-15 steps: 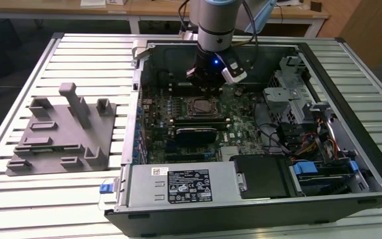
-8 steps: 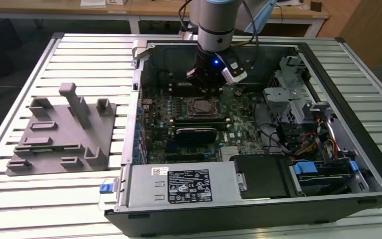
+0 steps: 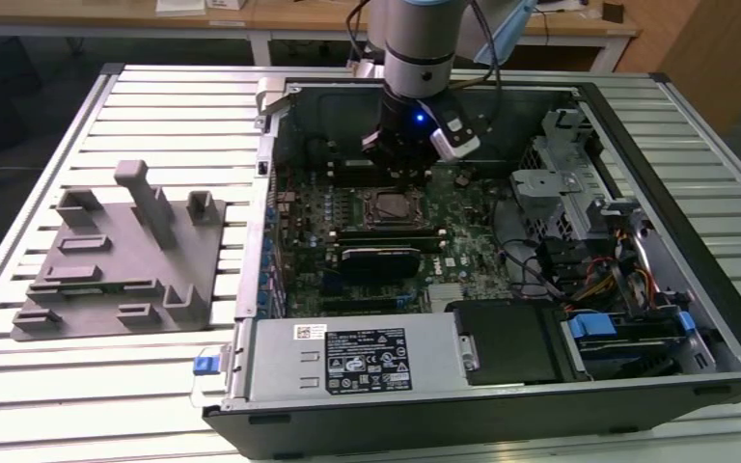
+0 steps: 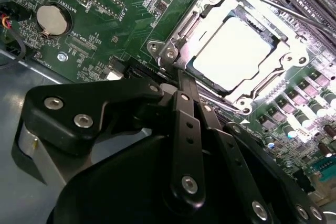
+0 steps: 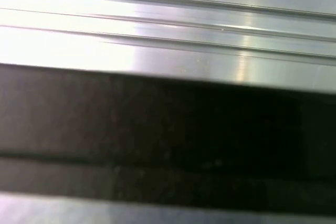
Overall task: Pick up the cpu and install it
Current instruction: 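Install the first cpu locking lever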
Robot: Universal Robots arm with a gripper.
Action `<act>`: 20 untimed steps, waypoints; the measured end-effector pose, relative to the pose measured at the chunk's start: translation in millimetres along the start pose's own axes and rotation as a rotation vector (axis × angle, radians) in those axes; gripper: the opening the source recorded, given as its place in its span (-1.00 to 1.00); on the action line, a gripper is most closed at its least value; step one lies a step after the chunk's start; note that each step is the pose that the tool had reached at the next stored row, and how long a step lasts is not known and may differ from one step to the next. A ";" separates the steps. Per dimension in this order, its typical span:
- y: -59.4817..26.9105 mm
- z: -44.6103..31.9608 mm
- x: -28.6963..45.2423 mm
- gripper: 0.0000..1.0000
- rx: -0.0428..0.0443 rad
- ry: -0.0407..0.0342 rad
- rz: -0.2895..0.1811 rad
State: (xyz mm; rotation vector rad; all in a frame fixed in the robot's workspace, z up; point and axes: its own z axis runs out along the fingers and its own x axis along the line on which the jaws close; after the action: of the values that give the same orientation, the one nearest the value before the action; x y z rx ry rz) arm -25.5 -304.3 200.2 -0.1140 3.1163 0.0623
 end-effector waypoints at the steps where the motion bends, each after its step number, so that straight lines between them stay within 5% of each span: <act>1: 0.0 -0.1 0.0 -0.79 -0.0001 -0.0001 0.000; 4: 0.0 -0.2 0.0 -0.79 0.0021 0.0002 0.000; 11: 2.6 5.0 -2.2 -0.79 0.0421 0.0040 -0.001; 14: 4.6 6.1 -3.5 -0.79 0.0409 0.0034 -0.001; 20: 5.6 3.7 -3.9 -0.79 0.0182 0.0005 0.000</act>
State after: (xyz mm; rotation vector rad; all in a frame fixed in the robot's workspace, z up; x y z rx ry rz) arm -22.0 -298.3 196.8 -0.1144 3.1165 0.0340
